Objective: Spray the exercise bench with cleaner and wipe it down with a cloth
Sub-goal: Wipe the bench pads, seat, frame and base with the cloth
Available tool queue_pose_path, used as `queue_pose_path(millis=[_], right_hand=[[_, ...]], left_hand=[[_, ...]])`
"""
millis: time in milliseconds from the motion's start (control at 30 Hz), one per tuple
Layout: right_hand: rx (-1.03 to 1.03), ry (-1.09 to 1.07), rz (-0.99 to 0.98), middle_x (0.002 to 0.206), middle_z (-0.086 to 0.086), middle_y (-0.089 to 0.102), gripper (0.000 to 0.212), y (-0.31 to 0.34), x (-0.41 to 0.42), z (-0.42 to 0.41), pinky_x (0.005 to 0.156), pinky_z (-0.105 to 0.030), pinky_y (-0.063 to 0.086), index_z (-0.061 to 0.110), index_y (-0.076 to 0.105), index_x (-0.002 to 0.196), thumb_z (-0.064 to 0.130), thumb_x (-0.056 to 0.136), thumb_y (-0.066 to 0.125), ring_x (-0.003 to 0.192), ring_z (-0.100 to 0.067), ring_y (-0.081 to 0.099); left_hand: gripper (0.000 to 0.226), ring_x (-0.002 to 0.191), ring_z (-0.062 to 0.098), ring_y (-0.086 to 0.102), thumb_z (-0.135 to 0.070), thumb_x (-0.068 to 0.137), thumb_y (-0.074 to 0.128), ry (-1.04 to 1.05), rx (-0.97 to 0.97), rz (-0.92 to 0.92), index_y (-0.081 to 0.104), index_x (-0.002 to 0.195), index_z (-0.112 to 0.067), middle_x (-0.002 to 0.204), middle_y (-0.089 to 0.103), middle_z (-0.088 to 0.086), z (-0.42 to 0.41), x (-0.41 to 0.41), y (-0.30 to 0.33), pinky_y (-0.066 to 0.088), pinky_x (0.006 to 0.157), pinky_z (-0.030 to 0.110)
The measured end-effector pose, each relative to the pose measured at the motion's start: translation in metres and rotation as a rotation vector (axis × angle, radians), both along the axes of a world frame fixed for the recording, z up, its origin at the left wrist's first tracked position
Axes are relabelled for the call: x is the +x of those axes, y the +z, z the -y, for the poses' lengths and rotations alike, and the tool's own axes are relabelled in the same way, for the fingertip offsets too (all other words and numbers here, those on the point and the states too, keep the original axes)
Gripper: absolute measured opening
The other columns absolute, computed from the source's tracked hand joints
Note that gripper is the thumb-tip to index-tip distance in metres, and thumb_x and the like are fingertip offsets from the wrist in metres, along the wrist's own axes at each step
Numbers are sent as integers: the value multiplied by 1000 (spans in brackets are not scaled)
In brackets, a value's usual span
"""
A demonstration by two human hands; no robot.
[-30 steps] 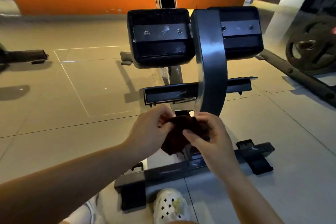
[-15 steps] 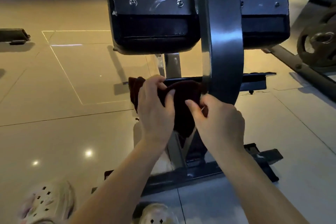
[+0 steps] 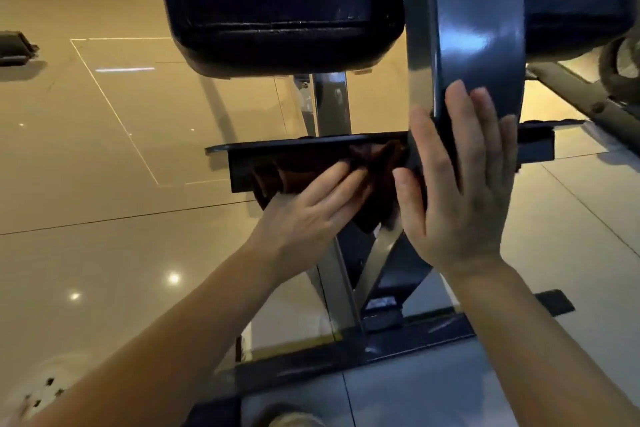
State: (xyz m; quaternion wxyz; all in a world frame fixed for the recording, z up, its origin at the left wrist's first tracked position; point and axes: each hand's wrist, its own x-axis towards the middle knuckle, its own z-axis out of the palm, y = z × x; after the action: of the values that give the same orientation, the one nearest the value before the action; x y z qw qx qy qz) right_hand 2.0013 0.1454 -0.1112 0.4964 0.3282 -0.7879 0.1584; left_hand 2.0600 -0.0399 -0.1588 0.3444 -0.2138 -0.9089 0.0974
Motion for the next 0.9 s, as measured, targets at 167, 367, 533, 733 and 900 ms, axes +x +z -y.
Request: queue_pose_path(millis=[167, 367, 533, 733, 900], right_hand=[[-35, 14, -37, 150, -14, 29, 47, -6, -6, 1, 120, -46, 13, 11, 32, 146, 25, 101, 41, 147, -19, 12], [-21, 25, -11, 151, -13, 27, 48, -6, -6, -1, 120, -47, 13, 12, 30, 146, 25, 101, 42, 148, -19, 8], [-56, 25, -32, 150, -12, 28, 46, -7, -7, 2, 121, -46, 12, 11, 32, 145, 25, 102, 40, 148, -17, 8], [-67, 31, -60, 149, -12, 29, 46, -9, -8, 2, 120, -47, 14, 11, 33, 144, 26, 101, 39, 149, -17, 9], [-46, 30, -68, 149, -13, 29, 46, -9, -10, 0, 120, -47, 14, 12, 33, 145, 27, 101, 39, 149, -16, 8]], left_hand=[[65, 143, 25, 19, -21, 90, 52, 215, 34, 111, 28, 149, -9, 150, 41, 7, -22, 1, 1, 54, 81, 38], [53, 141, 36, 30, -20, 102, 35, 287, 60, 146, 20, 149, -2, 150, 37, 18, 11, 32, 0, 43, 101, 51], [49, 129, 32, 38, -22, 97, 46, 323, 86, -15, 35, 143, -7, 140, 39, 14, 37, 44, 3, 49, 88, 50], [49, 124, 28, 36, -8, 81, 50, 143, -129, -133, 53, 130, -10, 134, 40, 11, -1, 0, 11, 33, 97, 42], [60, 117, 27, 36, -7, 66, 57, 197, -191, -64, 66, 124, -19, 134, 33, 6, -7, -1, 30, 30, 86, 42]])
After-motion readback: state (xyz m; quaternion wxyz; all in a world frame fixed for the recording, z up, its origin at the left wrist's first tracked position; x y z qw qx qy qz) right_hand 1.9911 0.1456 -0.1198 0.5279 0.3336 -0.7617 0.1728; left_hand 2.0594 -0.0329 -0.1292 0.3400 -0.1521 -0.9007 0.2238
